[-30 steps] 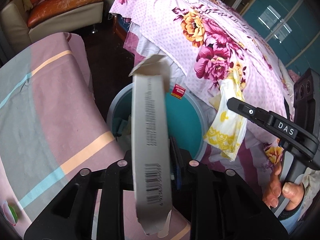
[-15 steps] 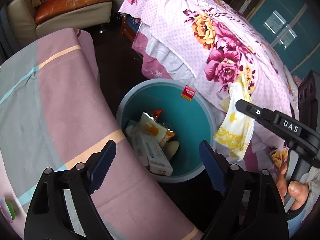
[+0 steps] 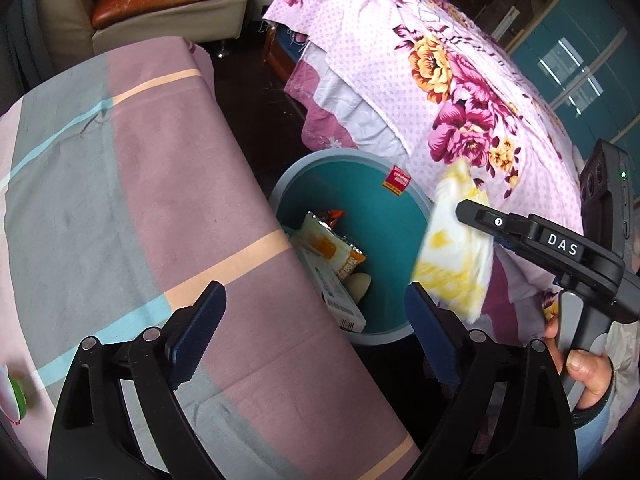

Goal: Collect trash
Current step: 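Open the left gripper over the bin while the right opens to drop the paper, then move both grippers back over the table toward the cola can and wafer bag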

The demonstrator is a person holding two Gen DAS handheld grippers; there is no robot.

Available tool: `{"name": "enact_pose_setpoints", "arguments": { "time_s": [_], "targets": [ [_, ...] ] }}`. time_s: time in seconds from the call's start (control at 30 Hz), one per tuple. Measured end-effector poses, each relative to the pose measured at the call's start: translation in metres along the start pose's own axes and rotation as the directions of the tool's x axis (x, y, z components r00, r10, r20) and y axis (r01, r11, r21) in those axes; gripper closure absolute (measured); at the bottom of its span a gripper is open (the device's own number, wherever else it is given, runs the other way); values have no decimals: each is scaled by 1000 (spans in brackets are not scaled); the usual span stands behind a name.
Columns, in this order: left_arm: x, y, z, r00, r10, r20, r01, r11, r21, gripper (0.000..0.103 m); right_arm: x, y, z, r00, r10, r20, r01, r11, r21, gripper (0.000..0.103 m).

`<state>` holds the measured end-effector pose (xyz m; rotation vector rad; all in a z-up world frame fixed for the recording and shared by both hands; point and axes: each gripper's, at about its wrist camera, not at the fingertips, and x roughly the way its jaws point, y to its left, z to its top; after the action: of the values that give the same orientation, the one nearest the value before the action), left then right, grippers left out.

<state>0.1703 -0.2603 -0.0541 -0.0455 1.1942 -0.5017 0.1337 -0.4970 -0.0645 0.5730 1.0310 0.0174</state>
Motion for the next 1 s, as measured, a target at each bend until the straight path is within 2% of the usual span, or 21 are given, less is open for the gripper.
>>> {"name": "enact_pose_setpoints", "arguments": {
  "time_s": [0.03,0.07,0.33,0.67,1.0],
  "targets": [
    [-1,2,-1,1000,-1,3,1,1000,-3,11,1,3,-1,1000,-3,-5,3,1000,-6,54],
    [-2,3,-2,1000,-2,4,2,1000,-5,11,1,5,-2,1000,-7,-5,6,1000,-14,51],
    [-8,18,-11,1000,-9,6,10,999,-37,10,0,15,-6,1000,-26,-13,26,1000,-9,32],
    [-24,37,-24,999,-21,25,23,997,-71,9,-4,33,-13,999,-31,-29,31,999,-15,29],
    [-53,60,-40,997,-30,75,38,994,-101,9,-10,78,-25,999,-36,-36,32,994,-108,28]
  ]
}}
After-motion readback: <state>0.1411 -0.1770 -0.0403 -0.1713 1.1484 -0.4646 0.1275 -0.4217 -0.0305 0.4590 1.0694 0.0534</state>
